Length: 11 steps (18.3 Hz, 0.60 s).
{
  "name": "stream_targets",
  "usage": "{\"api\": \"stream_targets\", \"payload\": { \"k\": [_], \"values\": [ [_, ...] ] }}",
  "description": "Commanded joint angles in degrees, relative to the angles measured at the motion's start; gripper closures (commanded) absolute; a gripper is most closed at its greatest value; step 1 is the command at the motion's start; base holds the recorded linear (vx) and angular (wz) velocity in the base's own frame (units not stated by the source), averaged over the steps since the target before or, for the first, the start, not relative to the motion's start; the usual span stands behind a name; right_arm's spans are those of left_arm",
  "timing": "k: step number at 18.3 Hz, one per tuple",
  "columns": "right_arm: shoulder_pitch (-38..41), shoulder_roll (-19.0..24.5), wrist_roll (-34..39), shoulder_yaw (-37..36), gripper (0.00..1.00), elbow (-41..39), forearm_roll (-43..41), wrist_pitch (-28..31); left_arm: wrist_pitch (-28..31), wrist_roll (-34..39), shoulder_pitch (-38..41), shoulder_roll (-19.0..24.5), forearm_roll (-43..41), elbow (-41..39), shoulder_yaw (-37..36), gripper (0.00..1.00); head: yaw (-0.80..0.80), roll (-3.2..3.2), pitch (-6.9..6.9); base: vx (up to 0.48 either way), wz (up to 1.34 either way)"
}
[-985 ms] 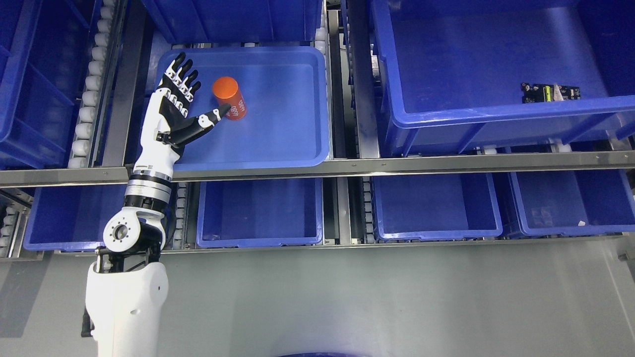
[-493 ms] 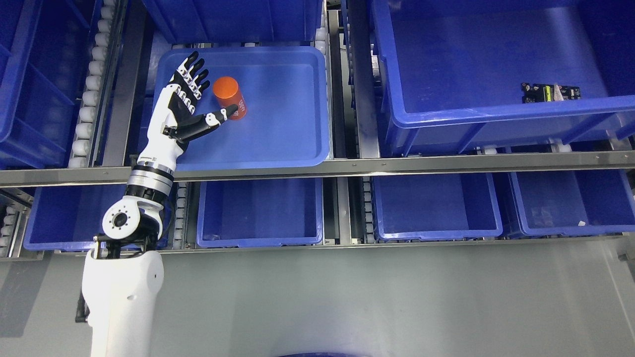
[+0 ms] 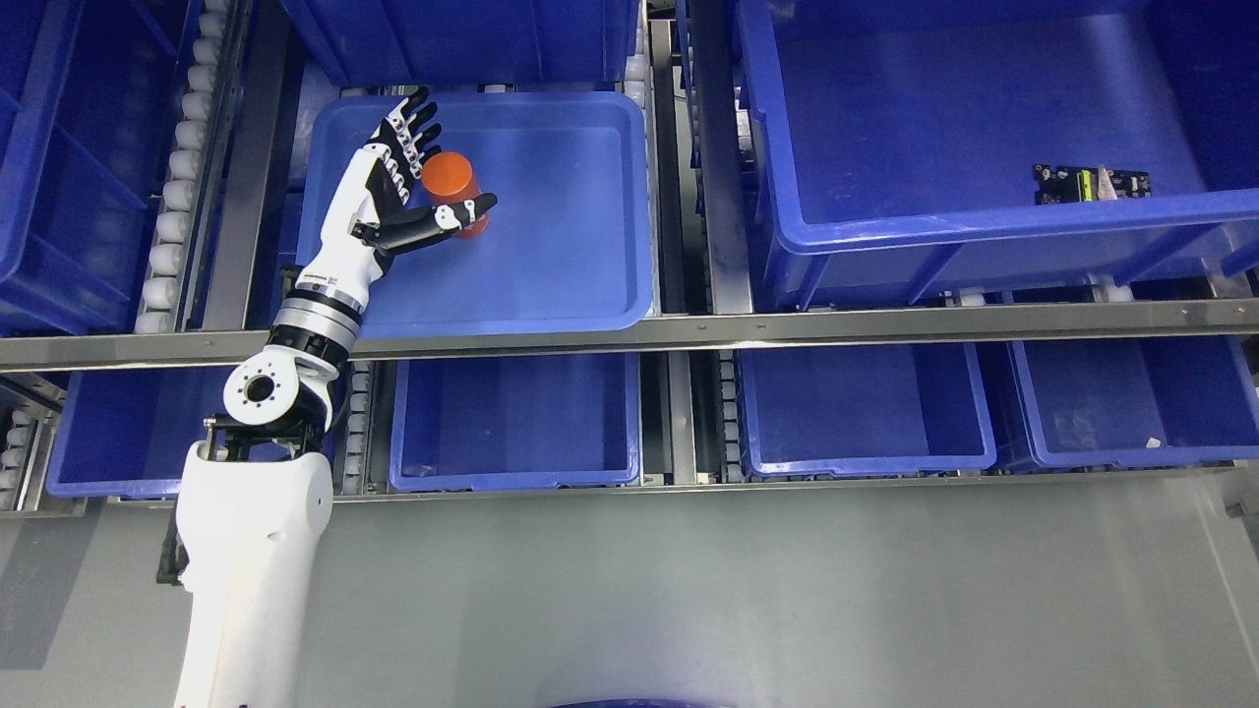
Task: Grab orange capacitor from left shelf to right desk
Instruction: 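Reach the left hand into the blue bin toward the orange capacitor, then close the left hand fingers around the orange capacitor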
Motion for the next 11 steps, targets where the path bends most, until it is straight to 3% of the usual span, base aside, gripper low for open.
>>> {"api": "stream_targets", "payload": {
  "k": [1,7,11],
  "values": [
    [1.23,-1.00,-0.03,-0.70,0.00,-1.00,0.35,-0.13,0.09,-0.30,-1.46,-0.43,-1.49,7.45,-3.54,0.01,0.00,0.00,0.00,0.000,0.00],
    [1.23,-1.00,-0.03,-0.70,0.00,-1.00,0.35,-0.13,0.00,-1.09,-2.25,-0.44,-1.84,9.29,-4.95,0.08,0.00,0.00,0.00,0.000,0.00],
    [1.23,-1.00,-0.03,-0.70,0.00,-1.00,0.35,-0.13,-0.17,-1.09,-3.05,-0.26,-2.28,11.32,-4.16,0.20,0.00,0.00,0.00,0.000,0.00]
  ]
}}
